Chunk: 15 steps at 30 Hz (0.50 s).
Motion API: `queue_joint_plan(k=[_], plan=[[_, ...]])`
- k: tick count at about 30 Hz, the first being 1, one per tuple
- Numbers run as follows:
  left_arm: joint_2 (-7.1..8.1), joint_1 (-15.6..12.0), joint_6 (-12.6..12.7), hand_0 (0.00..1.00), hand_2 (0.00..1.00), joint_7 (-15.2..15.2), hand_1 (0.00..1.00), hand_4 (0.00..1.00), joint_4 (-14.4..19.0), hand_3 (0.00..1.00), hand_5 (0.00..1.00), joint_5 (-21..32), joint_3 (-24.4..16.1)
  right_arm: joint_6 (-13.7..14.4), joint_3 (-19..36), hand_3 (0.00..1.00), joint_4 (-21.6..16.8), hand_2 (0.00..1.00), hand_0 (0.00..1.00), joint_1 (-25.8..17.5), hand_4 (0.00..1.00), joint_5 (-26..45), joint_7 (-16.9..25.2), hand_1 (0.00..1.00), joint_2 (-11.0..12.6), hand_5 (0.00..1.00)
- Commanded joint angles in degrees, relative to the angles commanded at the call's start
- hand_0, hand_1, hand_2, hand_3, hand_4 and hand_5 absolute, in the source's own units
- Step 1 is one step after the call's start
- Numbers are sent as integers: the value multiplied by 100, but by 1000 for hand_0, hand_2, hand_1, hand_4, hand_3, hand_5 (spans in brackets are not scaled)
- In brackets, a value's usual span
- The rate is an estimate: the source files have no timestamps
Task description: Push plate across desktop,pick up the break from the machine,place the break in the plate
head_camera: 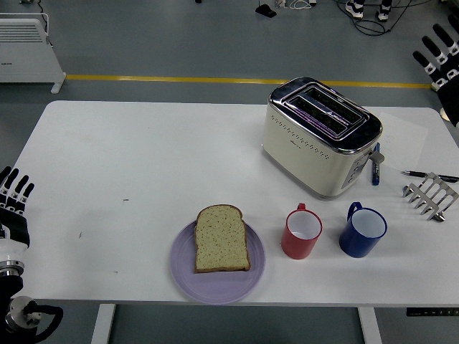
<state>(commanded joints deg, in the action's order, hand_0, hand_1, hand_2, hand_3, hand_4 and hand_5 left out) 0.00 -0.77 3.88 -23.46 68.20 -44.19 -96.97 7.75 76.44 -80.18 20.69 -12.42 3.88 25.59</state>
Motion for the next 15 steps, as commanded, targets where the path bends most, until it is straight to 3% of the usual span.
queue_joint_plan(k=[9, 15], plan=[[0, 27, -31, 763, 807, 29, 764, 547, -21, 724, 998, 54, -37, -161, 391, 830, 377, 823, 806, -752, 526, -277, -55, 793, -427, 521], [0, 53, -41, 763, 807, 31, 764, 549, -44, 725, 998, 67, -24, -157, 615, 828, 595, 822, 803, -992, 522, -618, -34, 792, -636, 526]])
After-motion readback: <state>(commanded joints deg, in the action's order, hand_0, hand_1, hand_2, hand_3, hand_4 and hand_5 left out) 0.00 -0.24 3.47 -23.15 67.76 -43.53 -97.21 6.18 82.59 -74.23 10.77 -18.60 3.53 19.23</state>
